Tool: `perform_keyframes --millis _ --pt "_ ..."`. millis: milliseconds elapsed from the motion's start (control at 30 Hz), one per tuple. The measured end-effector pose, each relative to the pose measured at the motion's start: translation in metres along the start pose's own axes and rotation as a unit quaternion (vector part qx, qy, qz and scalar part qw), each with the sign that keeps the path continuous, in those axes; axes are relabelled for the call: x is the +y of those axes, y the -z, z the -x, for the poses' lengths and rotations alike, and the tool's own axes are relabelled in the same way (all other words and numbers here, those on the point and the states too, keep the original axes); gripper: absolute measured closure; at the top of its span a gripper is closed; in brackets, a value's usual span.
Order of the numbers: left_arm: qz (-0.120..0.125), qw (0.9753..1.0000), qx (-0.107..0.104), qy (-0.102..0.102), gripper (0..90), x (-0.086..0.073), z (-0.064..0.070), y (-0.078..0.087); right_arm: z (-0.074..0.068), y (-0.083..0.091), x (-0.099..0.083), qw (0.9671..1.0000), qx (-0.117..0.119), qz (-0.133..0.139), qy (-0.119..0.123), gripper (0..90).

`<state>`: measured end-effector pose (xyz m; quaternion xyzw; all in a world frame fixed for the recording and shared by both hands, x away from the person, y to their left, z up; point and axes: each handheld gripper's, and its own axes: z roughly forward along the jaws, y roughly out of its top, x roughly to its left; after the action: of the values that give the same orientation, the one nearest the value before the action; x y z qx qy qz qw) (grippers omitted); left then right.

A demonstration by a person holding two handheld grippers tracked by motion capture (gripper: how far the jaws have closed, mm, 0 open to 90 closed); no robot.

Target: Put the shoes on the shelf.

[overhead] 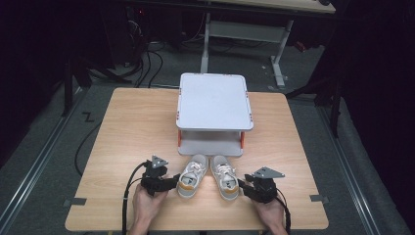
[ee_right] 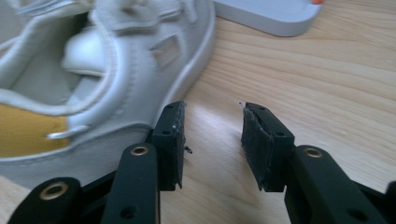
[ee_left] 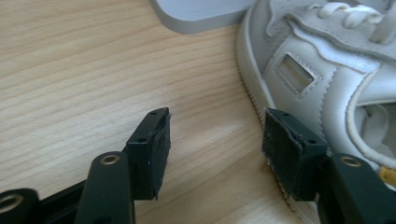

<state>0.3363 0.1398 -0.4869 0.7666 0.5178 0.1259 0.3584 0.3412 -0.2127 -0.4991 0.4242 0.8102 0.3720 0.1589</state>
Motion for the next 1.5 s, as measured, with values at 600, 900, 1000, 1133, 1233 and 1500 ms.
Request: perform_keyframes --millis 600,900,1000,1133,1233,1500 --pt "-0.013 0.9967 -0.069 -0.041 41.4 0.005 0.016 -0.017 -0.013 -0.005 0.005 0.9998 0.019 -0.001 0.005 58.4" --pt "0.008 0.9993 -0.015 -0.034 30.8 0.015 -0.003 -0.003 -0.009 0.01 0.009 0.9997 -0.004 -0.018 -0.013 54.3" --pt "0.015 0.999 0.017 -0.038 30.0 0.026 -0.009 -0.005 -0.01 0.022 0.014 0.9997 0.003 0.001 -0.024 54.6" --pt "0.038 0.9973 0.052 -0.034 31.2 0.038 -0.018 -0.009 -0.02 0.037 0.027 0.9987 0.035 0.028 -0.023 54.1" --pt "0.045 0.9968 0.062 -0.026 33.0 0.047 -0.024 -0.013 -0.033 0.043 0.039 0.9974 0.063 0.028 -0.022 53.7" --pt "0.071 0.9934 0.088 -0.016 36.0 0.073 -0.031 -0.027 -0.062 0.034 0.061 0.9959 0.09 -0.003 0.002 56.7"
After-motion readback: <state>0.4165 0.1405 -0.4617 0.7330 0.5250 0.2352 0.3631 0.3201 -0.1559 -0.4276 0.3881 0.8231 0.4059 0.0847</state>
